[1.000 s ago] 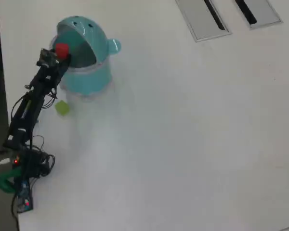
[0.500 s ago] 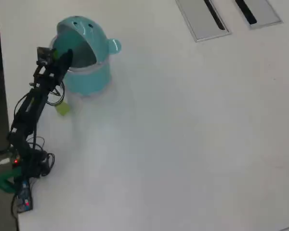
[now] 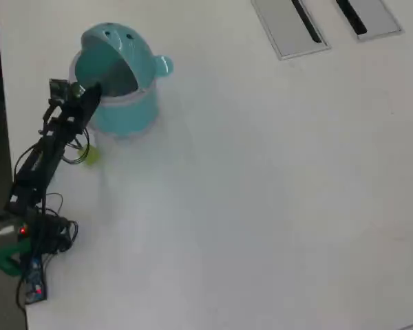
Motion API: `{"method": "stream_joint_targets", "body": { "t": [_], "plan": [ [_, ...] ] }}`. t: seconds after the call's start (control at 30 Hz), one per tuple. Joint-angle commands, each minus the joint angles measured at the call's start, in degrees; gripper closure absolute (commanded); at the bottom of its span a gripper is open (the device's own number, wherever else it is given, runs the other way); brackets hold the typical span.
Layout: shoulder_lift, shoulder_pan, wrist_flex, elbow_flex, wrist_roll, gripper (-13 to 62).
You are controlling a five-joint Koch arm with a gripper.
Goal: Grasp RGB lego blocks and put them in the bin one by one.
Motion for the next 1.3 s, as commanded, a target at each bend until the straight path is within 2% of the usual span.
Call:
{"method": "stream_joint_targets", "body": {
  "t": [0.0, 0.6, 1.27],
  "plan": [
    [4.39, -0.62, -4.75, -0.70, -0.35, 22.4],
    [19.60, 0.00, -4.13, 15.82, 0.97, 22.4],
    [28.74, -0.09, -1.23, 33.93, 5.71, 22.3]
  ]
}}
